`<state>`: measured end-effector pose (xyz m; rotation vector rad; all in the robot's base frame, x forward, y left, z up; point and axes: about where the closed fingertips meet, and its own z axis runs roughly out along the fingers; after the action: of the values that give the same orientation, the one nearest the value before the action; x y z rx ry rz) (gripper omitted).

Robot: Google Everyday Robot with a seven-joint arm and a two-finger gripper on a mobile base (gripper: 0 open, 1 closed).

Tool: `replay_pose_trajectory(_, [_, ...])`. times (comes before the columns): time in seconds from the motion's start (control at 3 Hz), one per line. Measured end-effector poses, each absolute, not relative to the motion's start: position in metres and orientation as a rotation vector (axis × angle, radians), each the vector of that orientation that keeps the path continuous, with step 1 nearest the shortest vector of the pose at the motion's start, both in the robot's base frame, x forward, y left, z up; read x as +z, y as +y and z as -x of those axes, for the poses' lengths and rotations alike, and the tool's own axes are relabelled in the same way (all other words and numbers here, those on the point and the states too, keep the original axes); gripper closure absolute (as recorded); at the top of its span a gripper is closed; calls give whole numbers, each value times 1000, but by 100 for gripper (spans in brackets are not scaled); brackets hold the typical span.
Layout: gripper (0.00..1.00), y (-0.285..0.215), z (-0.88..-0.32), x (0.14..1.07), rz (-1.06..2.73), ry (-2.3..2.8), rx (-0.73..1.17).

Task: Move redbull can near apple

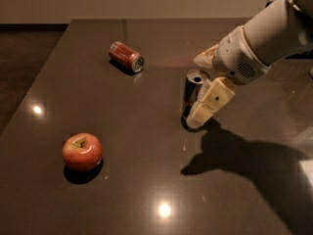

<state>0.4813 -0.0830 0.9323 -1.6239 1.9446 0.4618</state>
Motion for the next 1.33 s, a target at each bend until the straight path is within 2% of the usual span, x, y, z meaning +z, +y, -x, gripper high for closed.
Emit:
replay_pose_trajectory(0.33, [13,-79,-487,931,1624,1924,467])
replay_pose_trajectory(1.0, [60,-81,-495,929,1643,1906,467])
replay_pose_trajectory(1.33, [83,-64,-482,943,1722,1863,473])
